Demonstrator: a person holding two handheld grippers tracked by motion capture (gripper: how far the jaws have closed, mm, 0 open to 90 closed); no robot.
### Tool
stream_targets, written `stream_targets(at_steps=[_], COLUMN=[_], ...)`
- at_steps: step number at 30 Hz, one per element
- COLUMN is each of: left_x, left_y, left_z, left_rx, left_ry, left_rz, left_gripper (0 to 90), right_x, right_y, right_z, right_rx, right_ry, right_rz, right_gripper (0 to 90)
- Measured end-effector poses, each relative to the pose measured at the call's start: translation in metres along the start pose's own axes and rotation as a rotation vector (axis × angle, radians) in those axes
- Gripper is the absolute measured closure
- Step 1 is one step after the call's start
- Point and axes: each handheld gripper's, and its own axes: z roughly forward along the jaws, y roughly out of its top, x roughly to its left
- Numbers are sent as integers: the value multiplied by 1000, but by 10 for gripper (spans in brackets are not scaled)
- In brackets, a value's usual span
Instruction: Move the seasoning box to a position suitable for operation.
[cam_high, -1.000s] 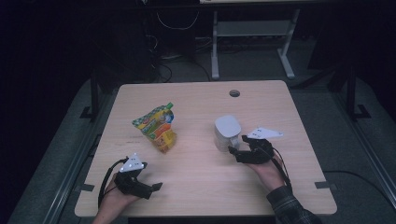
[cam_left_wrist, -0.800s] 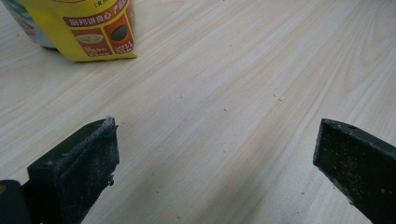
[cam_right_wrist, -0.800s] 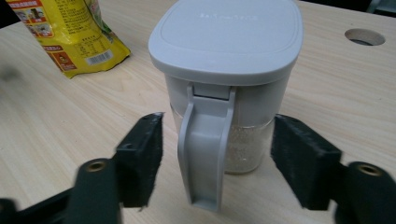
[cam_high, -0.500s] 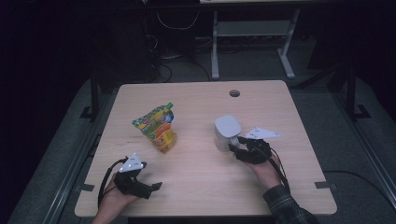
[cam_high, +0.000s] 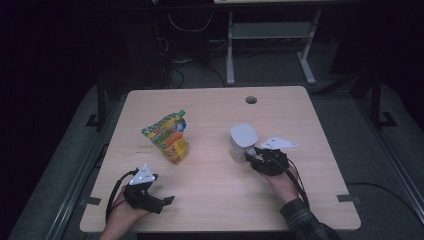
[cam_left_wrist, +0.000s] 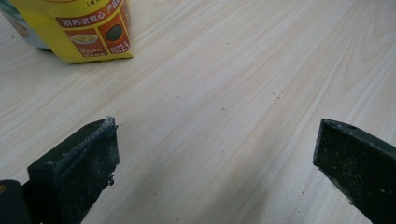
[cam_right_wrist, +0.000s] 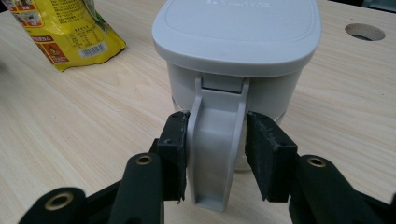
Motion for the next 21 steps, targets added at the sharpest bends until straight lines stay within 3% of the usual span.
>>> stream_targets(at_steps=[3, 5, 21], left_x=[0, 0, 1], left_y=[0, 0, 0], left_z=[0, 0, -2], left_rx=[0, 0, -8], left_ry=[-1, -1, -2], left_rz=[-1, 1, 1], left_gripper=[0, 0, 0], right_x=[0, 0, -9], right_y=[0, 0, -1], right_z=[0, -1, -5], right_rx=[0, -5, 2], right_ry=[-3, -22, 2], right_rz=[1, 1, -35], right_gripper=[596, 673, 686])
